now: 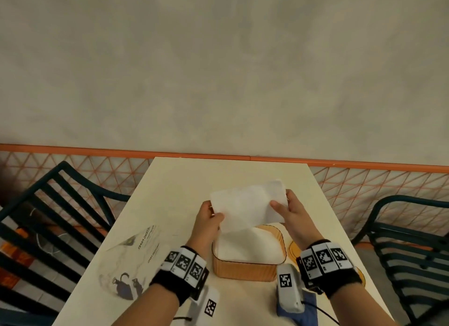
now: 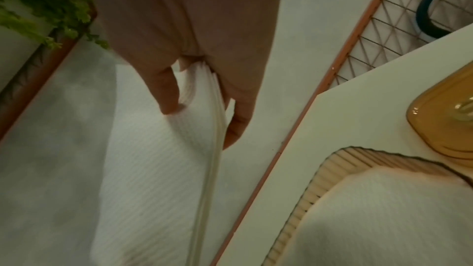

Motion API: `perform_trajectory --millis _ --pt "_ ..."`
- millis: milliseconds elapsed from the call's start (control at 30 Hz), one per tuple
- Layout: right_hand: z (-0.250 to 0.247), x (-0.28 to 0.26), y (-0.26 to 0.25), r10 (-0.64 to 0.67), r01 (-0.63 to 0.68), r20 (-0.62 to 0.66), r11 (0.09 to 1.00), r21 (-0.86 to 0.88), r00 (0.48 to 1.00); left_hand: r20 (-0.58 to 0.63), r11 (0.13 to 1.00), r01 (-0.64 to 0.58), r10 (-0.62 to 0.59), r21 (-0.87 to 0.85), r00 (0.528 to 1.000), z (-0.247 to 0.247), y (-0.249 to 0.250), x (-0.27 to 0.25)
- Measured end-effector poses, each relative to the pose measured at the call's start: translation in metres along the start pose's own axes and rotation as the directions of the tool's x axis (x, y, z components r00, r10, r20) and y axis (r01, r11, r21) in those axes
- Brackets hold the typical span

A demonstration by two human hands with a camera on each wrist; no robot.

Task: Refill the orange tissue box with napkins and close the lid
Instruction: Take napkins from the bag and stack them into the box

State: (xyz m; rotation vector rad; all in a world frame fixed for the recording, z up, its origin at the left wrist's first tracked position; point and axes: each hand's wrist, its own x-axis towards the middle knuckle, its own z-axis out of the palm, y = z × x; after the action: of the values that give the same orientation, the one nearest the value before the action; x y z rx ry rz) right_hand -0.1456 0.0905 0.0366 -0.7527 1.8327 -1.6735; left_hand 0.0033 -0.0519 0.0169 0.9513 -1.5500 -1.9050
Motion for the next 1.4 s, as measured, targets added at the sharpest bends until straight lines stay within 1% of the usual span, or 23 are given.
perform_trajectory --millis 67,133,167,233,300,367,433,500,567,633,667,733,867,900,967,1000,1033,1067,1100,1133,1200,1300,1400 --pt "-0.001 -0.003 0.011 -0.012 0.012 -0.037 1.000 -0.017 0.999 -0.066 0.991 -0.094 0.100 0.091 0.993 0.012 -0.003 -0.001" --pt "-0.004 -0.008 0.029 0.017 -0.021 -0.054 0.997 -0.077 0.998 -0.081 0.971 -0.124 0.144 0.206 0.986 0.015 -0.014 -0.002" --pt "-0.003 -0.011 0.040 0.051 -0.058 -0.055 0.990 -0.130 0.997 -0.066 0.955 -0.111 0.134 0.275 0.989 0.015 -0.023 -0.003" --pt "0.000 -0.019 0.059 0.123 -0.135 -0.063 0.959 -0.248 0.990 -0.016 0.909 -0.064 0.077 0.412 0.997 0.016 -0.042 -0.004" --pt "0.004 -0.021 0.067 0.141 -0.159 -0.082 0.942 -0.294 0.987 0.003 0.864 -0.035 0.039 0.502 0.999 0.018 -0.056 -0.002" --pt "0.005 -0.017 0.063 0.121 -0.147 -0.106 0.942 -0.301 0.987 -0.007 0.849 -0.043 0.055 0.526 0.998 0.020 -0.058 0.001" --pt "0.003 -0.009 0.056 0.115 -0.154 -0.141 0.939 -0.307 0.983 -0.010 0.859 -0.076 0.094 0.507 0.996 0.022 -0.050 0.003" --pt "0.000 0.001 0.050 0.155 -0.201 -0.164 0.925 -0.323 0.974 -0.023 0.861 -0.090 0.117 0.500 0.993 0.021 -0.041 0.007" --pt "-0.002 0.007 0.049 0.238 -0.276 -0.151 0.898 -0.342 0.960 -0.036 0.840 -0.050 0.082 0.540 0.996 0.017 -0.039 0.013" --pt "-0.001 0.009 0.051 0.300 -0.327 -0.131 0.837 -0.439 0.945 -0.012 0.799 -0.001 0.009 0.601 1.000 0.013 -0.043 0.017" --pt "0.001 0.010 0.052 0.312 -0.331 -0.125 0.801 -0.498 0.942 0.011 0.768 0.005 -0.016 0.640 1.000 0.012 -0.047 0.019" --pt "0.005 0.007 0.055 0.310 -0.318 -0.119 0.742 -0.590 0.943 0.070 0.685 -0.033 -0.026 0.727 0.997 0.011 -0.053 0.020" --pt "0.011 -0.001 0.057 0.272 -0.265 -0.105 0.663 -0.700 0.957 0.165 0.477 -0.135 -0.020 0.868 0.986 0.010 -0.059 0.022" --pt "0.011 -0.002 0.057 0.252 -0.237 -0.091 0.639 -0.732 0.963 0.190 0.400 -0.173 -0.002 0.900 0.982 0.009 -0.059 0.022" --pt "0.011 -0.005 0.056 0.161 -0.133 -0.051 0.554 -0.822 0.986 0.294 0.194 -0.294 0.028 0.936 0.955 0.008 -0.054 0.020" --pt "0.011 -0.006 0.055 0.100 -0.068 -0.021 0.496 -0.866 0.995 0.372 0.091 -0.371 0.008 0.924 0.928 0.007 -0.049 0.019" --pt "0.009 -0.007 0.055 0.049 0.001 0.025 0.443 -0.896 0.998 0.445 0.008 -0.445 -0.041 0.896 0.895 0.006 -0.043 0.019" --pt "0.008 -0.008 0.056 0.023 0.070 0.086 0.403 -0.913 0.996 0.497 -0.048 -0.504 -0.107 0.862 0.861 0.005 -0.037 0.019" --pt "0.006 -0.008 0.057 0.027 0.140 0.162 0.367 -0.920 0.986 0.527 -0.084 -0.546 -0.175 0.833 0.831 0.004 -0.032 0.021" --pt "0.004 -0.009 0.058 0.060 0.205 0.238 0.337 -0.919 0.969 0.539 -0.109 -0.573 -0.237 0.812 0.808 0.003 -0.027 0.023" --pt "0.000 -0.009 0.060 0.168 0.285 0.342 0.290 -0.914 0.925 0.533 -0.150 -0.599 -0.324 0.787 0.782 0.002 -0.022 0.029" --pt "-0.004 -0.003 0.063 0.280 0.317 0.385 0.259 -0.912 0.879 0.506 -0.176 -0.601 -0.387 0.780 0.770 0.003 -0.021 0.035" --pt "-0.003 0.006 0.066 0.334 0.342 0.397 0.214 -0.915 0.855 0.496 -0.176 -0.600 -0.409 0.780 0.766 0.004 -0.026 0.036"
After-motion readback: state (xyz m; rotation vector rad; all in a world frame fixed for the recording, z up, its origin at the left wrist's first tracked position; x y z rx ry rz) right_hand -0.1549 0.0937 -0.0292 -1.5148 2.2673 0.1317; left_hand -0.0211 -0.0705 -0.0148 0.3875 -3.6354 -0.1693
